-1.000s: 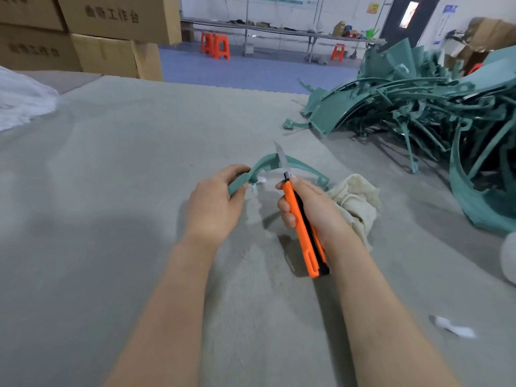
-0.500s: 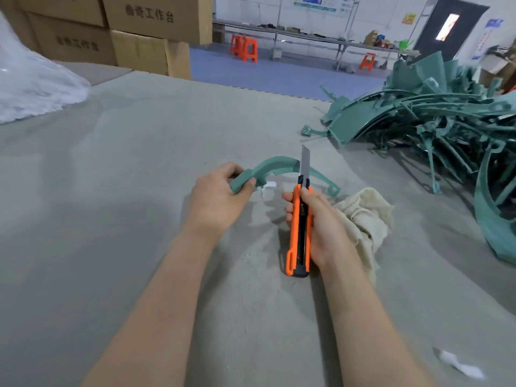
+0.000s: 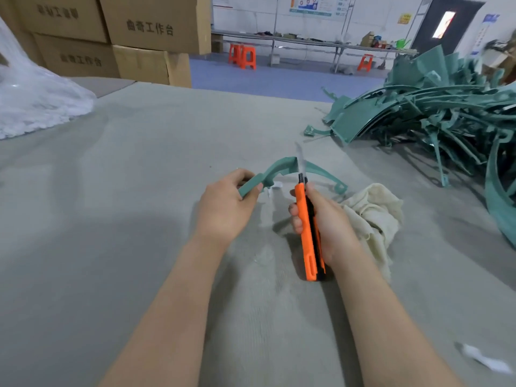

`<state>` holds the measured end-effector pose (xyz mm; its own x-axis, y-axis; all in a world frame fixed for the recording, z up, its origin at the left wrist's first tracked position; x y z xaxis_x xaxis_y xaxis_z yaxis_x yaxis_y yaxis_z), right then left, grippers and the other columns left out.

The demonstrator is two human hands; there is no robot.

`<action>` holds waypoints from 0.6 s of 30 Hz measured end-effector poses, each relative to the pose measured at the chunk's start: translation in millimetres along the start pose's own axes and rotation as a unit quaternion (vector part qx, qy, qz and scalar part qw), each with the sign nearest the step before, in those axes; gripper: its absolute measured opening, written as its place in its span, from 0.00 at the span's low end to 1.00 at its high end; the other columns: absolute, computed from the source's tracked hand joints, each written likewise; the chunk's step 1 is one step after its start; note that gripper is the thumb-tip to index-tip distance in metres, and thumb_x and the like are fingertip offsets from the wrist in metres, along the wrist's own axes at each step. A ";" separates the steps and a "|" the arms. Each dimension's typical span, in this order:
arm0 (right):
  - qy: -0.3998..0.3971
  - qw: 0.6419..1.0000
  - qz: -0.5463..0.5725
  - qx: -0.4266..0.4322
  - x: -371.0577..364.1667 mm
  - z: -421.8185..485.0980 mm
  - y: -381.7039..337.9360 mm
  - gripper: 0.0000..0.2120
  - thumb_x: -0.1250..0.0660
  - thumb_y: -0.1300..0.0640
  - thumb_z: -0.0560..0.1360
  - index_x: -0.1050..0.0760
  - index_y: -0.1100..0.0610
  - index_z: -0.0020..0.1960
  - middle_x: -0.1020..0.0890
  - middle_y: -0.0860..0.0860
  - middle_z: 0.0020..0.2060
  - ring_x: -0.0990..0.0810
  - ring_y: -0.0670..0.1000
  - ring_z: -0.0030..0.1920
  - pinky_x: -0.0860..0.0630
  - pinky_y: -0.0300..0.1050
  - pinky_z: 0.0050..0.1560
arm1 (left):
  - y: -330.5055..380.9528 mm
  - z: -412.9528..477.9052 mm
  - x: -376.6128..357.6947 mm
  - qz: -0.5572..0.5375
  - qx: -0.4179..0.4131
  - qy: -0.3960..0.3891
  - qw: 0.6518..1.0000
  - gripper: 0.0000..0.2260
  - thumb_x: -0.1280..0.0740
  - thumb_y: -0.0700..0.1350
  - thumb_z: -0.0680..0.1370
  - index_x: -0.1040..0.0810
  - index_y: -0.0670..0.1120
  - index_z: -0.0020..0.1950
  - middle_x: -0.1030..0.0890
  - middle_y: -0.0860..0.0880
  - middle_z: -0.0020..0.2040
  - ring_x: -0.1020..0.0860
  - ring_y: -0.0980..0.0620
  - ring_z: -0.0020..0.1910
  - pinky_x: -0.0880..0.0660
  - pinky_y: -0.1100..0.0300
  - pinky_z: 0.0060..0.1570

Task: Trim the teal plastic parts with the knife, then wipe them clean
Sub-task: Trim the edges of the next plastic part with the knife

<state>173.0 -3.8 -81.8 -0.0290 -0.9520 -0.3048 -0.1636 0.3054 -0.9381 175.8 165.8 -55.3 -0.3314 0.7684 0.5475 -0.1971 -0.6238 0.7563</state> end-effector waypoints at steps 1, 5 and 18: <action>-0.006 1.000 -0.021 0.005 -1.4 -1.0 -0.4 0.15 0.40 0.48 0.81 0.22 0.58 0.51 0.22 0.53 0.29 0.27 0.48 0.24 0.30 0.38 0.23 | -0.6 0.5 0.1 0.001 0.001 0.003 1.000 0.03 0.34 0.51 0.78 0.21 0.54 0.48 0.23 0.59 0.35 0.23 0.51 0.41 0.28 0.57 0.41; -0.037 0.997 -0.054 0.035 -10.4 -5.7 -3.4 0.14 0.40 0.49 0.81 0.21 0.56 0.49 0.23 0.53 0.28 0.28 0.48 0.23 0.31 0.37 0.23 | -3.3 2.4 1.1 0.006 -0.001 0.008 1.000 0.02 0.34 0.52 0.77 0.23 0.58 0.46 0.23 0.61 0.35 0.23 0.50 0.42 0.27 0.56 0.41; -0.080 0.995 -0.053 0.011 -10.3 -11.0 -5.6 0.13 0.41 0.49 0.82 0.22 0.57 0.50 0.25 0.51 0.27 0.31 0.46 0.21 0.35 0.35 0.20 | -2.8 0.3 2.5 -0.008 -0.006 0.015 1.000 0.10 0.34 0.51 0.77 0.28 0.60 0.36 0.25 0.63 0.31 0.25 0.57 0.36 0.30 0.57 0.37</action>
<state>163.3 4.0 -71.6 0.1447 -0.9637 -0.2245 -0.1355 0.2055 -0.9692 175.8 169.5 -56.0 -0.3561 0.7740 0.5235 -0.2139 -0.6129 0.7607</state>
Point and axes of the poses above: each hand's wrist, its own z-axis towards the middle knuckle, its own x-axis out of the back of the hand, y = z × x, the point moved 4 cm from there along z, towards the middle knuckle
